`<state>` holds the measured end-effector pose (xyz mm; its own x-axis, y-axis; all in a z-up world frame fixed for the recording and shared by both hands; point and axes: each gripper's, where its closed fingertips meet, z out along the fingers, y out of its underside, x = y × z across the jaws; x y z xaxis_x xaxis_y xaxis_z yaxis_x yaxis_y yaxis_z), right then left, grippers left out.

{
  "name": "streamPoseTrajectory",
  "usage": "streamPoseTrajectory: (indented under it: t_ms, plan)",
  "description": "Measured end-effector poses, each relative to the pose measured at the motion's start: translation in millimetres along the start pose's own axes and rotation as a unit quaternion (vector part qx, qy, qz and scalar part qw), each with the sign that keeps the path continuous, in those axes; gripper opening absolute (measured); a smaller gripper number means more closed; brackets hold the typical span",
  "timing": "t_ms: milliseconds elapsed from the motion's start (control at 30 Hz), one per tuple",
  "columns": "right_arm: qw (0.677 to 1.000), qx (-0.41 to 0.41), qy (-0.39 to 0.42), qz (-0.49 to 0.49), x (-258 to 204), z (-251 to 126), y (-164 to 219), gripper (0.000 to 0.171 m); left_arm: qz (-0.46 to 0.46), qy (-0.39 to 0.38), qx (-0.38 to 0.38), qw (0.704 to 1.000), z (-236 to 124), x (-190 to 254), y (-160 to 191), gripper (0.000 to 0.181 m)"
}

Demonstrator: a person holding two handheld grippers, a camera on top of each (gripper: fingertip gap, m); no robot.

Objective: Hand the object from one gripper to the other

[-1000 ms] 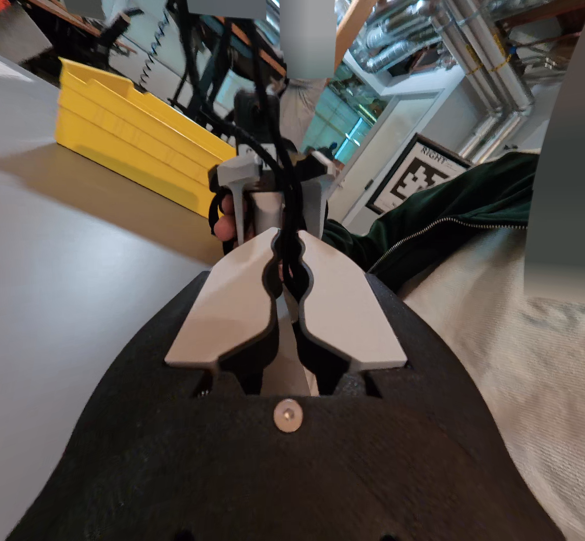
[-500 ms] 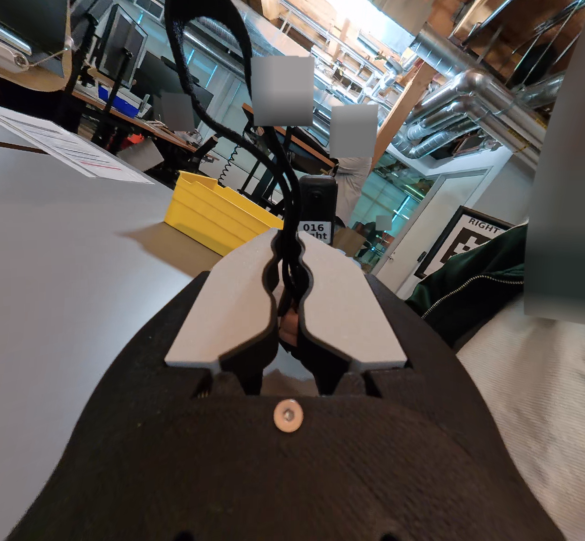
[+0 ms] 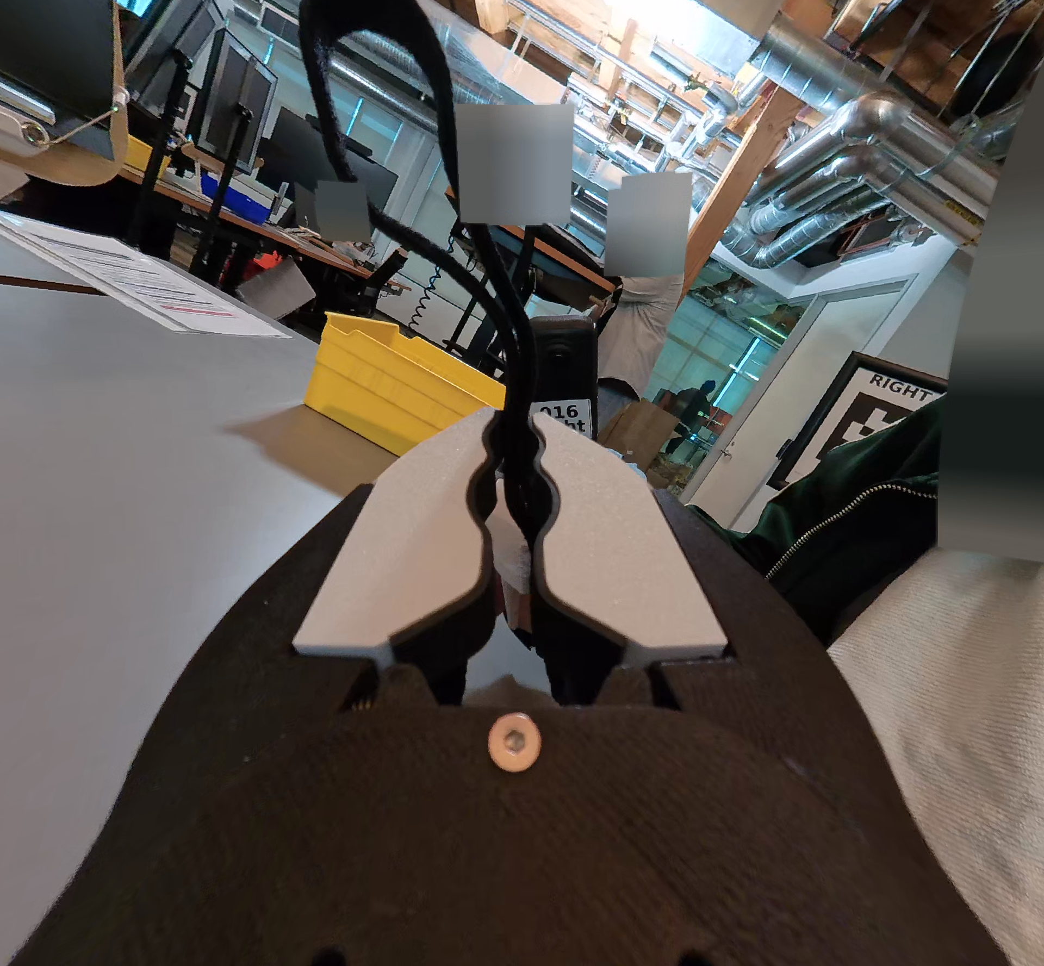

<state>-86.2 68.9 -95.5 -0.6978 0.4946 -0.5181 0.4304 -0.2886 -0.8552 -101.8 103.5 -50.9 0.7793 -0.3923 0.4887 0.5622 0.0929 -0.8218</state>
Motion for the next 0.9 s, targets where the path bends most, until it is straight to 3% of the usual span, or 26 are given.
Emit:
streamPoseTrajectory:
  t_ms: [67, 300, 400, 667, 900]
  plan:
    - [1.000, 0.000, -0.003, -0.006, -1, 0, 0, 0.005, -0.009, 0.007, 0.005, 1.000, 0, 1, -1, 0.008]
    - [0.999, 0.043, -0.007, -0.017, -2, -10, -16, 0.004, -0.058, 0.004, 0.013, 0.998, 1, -9, -1, 0.049]
    - [0.997, 0.074, 0.009, -0.027, 4, -21, -28, 0.004, -0.081, 0.004, -0.002, 0.997, 3, -12, 7, 0.055]
    - [0.989, 0.142, 0.026, -0.037, 12, -45, -50, 0.005, -0.156, 0.043, -0.091, 0.983, 13, -6, 44, 0.045]
    - [0.989, 0.125, 0.028, -0.068, 7, -37, -45, 0.005, -0.163, 0.078, -0.143, 0.973, 18, 9, 62, 0.023]
